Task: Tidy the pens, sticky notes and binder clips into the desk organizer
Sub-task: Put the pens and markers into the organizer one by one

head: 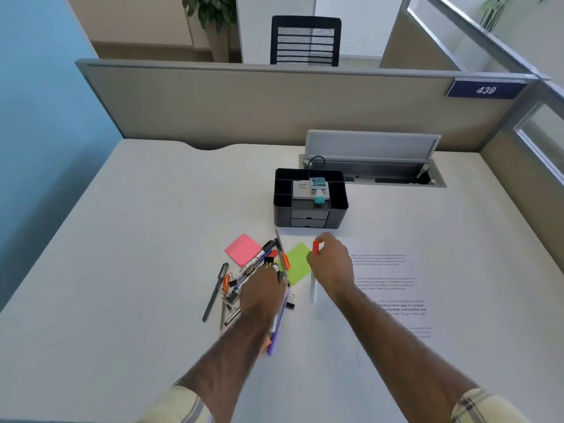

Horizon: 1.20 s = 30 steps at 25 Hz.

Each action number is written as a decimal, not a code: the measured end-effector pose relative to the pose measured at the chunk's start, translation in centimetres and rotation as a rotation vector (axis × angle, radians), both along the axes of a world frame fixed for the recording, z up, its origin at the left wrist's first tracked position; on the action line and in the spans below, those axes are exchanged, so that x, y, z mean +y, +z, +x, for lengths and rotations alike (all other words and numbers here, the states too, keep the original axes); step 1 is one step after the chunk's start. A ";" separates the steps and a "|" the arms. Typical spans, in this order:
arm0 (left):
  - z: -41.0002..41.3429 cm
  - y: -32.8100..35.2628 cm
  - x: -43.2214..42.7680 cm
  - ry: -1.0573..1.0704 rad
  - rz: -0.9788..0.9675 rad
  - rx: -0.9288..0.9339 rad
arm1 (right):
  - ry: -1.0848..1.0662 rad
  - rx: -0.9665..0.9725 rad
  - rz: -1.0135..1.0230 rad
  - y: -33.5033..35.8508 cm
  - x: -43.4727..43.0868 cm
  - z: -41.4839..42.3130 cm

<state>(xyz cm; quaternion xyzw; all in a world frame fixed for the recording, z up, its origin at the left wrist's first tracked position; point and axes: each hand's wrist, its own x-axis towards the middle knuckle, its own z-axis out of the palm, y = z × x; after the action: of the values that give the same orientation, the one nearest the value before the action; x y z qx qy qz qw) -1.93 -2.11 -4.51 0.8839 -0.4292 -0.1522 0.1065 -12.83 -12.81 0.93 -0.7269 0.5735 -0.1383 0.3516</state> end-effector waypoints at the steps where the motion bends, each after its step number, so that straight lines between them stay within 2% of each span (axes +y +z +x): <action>1: 0.0 -0.1 0.0 0.009 0.005 -0.009 | -0.028 -0.084 -0.049 1.5 -1.1 0.5; 4: 0.2 0.1 -0.2 0.031 0.023 -0.034 | -0.075 -0.282 -0.227 5.5 -4.2 2.6; 7: 0.4 0.1 -0.2 0.029 0.051 -0.044 | -0.063 -0.353 -0.302 7.3 -6.4 5.1; 18: 0.4 0.2 -0.6 0.010 0.021 0.026 | 0.229 -0.102 -0.331 2.5 -8.3 8.7; 24: 1.2 2.4 -0.9 -0.028 -0.133 0.114 | 0.210 -0.198 -0.252 4.3 -7.5 6.5; 26: 1.8 3.7 -1.0 -0.033 -0.223 0.121 | 0.283 -0.301 -0.003 5.5 -6.3 5.0; 28: 2.4 5.3 -1.3 -0.031 -0.311 0.105 | 0.481 -0.232 0.206 6.6 -4.7 3.8; 30: 2.5 6.7 -1.6 -0.053 -0.369 0.052 | 0.570 -0.091 0.149 7.3 -3.6 3.3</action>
<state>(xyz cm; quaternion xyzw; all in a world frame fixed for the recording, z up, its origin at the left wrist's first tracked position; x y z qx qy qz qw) 0.58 -3.71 2.18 0.8335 -0.4699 -0.0964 0.2741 -9.55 -16.41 8.20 -0.8239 0.3387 -0.0240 0.4537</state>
